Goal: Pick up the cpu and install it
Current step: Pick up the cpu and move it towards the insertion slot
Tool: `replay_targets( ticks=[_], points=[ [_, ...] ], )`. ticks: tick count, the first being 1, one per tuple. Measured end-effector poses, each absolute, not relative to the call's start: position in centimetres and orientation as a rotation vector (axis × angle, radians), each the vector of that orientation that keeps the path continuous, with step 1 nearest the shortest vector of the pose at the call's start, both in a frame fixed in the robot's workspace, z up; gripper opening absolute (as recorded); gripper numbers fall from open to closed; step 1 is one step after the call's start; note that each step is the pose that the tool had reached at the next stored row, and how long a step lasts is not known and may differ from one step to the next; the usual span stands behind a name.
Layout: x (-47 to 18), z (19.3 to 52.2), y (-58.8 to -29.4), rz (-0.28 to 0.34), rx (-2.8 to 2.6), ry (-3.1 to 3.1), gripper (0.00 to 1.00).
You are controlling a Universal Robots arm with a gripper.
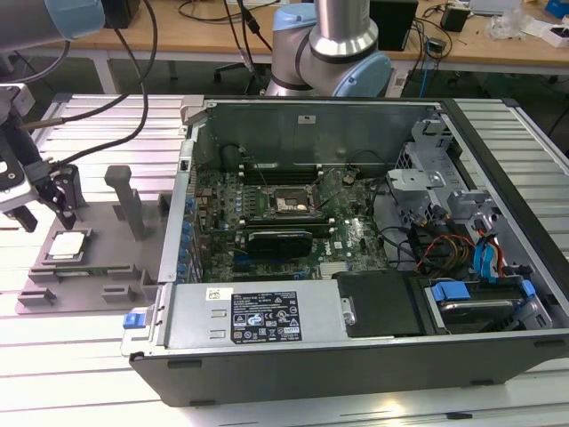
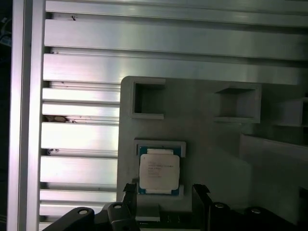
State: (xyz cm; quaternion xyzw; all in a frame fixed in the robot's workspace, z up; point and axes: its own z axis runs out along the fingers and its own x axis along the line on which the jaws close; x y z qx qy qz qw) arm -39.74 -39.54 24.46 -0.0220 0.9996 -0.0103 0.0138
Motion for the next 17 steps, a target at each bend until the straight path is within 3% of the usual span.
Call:
replay_targets(
  ticks=[17],
  points=[
    [-39.74, 23.51, -39.54, -0.032, -0.069, 3.113, 0.57]
  ],
)
